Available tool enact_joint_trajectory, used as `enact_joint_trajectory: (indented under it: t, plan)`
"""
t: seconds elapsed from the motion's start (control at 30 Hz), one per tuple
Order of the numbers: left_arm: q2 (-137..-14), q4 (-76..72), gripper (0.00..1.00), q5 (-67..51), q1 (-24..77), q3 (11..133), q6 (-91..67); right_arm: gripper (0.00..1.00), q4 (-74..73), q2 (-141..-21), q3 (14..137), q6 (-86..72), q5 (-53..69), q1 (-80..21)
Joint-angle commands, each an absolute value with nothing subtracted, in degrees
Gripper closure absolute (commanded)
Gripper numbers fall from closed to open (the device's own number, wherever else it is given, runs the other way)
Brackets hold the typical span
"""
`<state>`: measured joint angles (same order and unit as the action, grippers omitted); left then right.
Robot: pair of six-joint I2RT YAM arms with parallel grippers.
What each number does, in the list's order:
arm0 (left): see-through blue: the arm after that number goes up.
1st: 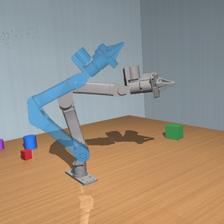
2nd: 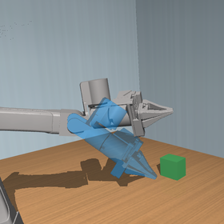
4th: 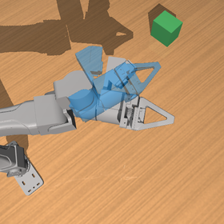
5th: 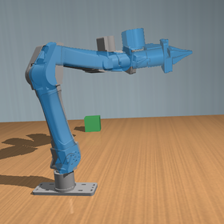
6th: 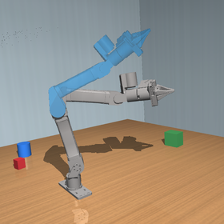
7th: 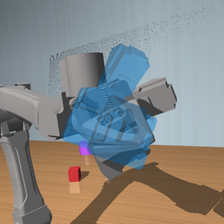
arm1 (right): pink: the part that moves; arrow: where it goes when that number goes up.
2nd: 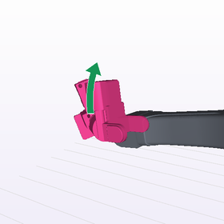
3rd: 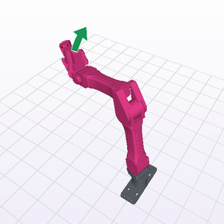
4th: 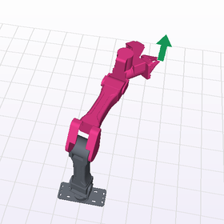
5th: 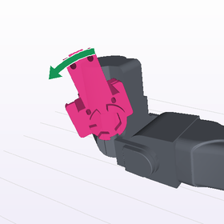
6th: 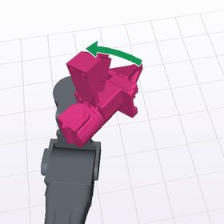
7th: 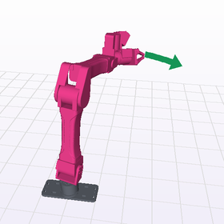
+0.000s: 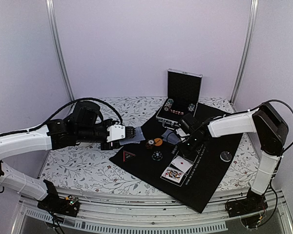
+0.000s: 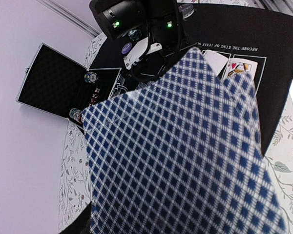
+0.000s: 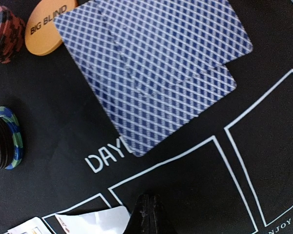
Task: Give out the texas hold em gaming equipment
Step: Adjust the poker card in the community card area.
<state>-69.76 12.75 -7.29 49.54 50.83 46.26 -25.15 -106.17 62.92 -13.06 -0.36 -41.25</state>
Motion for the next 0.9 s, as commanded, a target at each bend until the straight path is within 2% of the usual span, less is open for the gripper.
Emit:
enact_joint_trajectory:
  t: [0.0, 0.63, 0.7, 0.8, 0.87]
  plan:
    - [-68.83, 12.38, 0.52, -8.14, 50.22, 50.45, 46.41, 0.98, -27.35, -108.73, 64.29, -11.81, 0.62, -43.76]
    - [-68.91, 12.33, 0.52, -8.26, 50.20, 50.45, 46.41, 0.97, -28.70, -105.60, 67.06, -10.74, 0.45, -44.75]
    - [-68.86, 12.31, 0.52, -8.40, 50.26, 50.45, 46.41, 0.91, -29.60, -104.26, 68.49, -10.96, -1.33, -44.79]
    - [-68.75, 12.34, 0.52, -8.33, 50.27, 50.45, 46.43, 0.72, -29.20, -100.74, 70.76, -11.40, -1.78, -44.77]
    - [-68.73, 12.31, 0.52, -8.31, 50.23, 50.45, 46.48, 0.64, -27.19, -97.12, 72.03, -11.92, 1.62, -44.78]
